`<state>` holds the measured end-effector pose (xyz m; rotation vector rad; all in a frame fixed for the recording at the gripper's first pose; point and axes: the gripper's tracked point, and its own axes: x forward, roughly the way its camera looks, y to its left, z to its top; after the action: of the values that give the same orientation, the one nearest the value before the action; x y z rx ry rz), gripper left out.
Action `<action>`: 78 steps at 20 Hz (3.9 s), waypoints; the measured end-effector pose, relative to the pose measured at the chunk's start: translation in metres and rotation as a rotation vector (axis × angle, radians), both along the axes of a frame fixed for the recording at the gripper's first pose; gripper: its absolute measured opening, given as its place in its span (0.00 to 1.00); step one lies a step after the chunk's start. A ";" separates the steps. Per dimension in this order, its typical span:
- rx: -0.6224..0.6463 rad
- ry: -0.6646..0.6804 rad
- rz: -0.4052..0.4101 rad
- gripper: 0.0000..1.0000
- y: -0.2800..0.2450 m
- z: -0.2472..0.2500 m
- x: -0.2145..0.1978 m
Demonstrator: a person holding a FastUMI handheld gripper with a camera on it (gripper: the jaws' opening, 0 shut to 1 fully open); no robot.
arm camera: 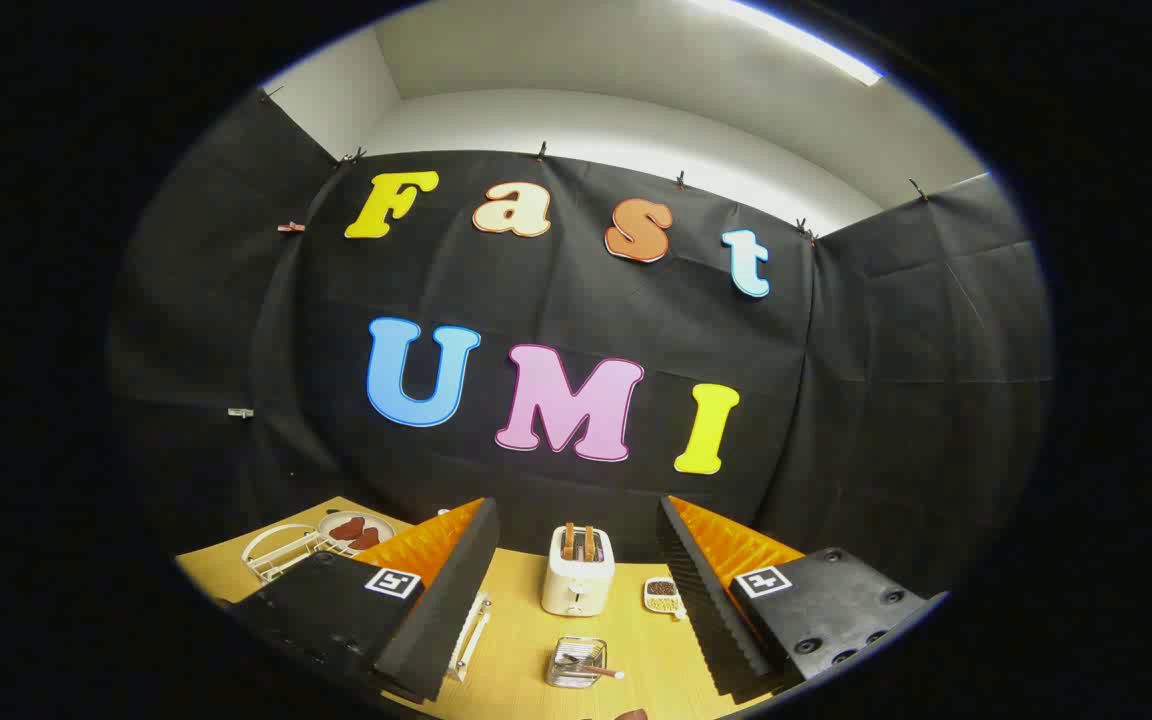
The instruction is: Take the plate from the dish rack, then take the spoon from the basket and place it into the plate.
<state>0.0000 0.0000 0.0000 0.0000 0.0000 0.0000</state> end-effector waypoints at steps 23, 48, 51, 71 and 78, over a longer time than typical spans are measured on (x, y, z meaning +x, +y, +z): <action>-0.022 0.063 0.150 0.98 0.060 -0.015 0.015; 0.151 0.825 0.224 0.94 0.210 -0.266 0.117; 0.190 0.925 0.174 0.60 0.220 -0.295 0.118; -0.163 0.900 0.047 0.23 0.196 -0.267 0.175; 0.049 0.854 0.079 0.23 0.177 -0.240 0.164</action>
<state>0.1635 0.1768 -0.2405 0.0487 0.8542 0.0791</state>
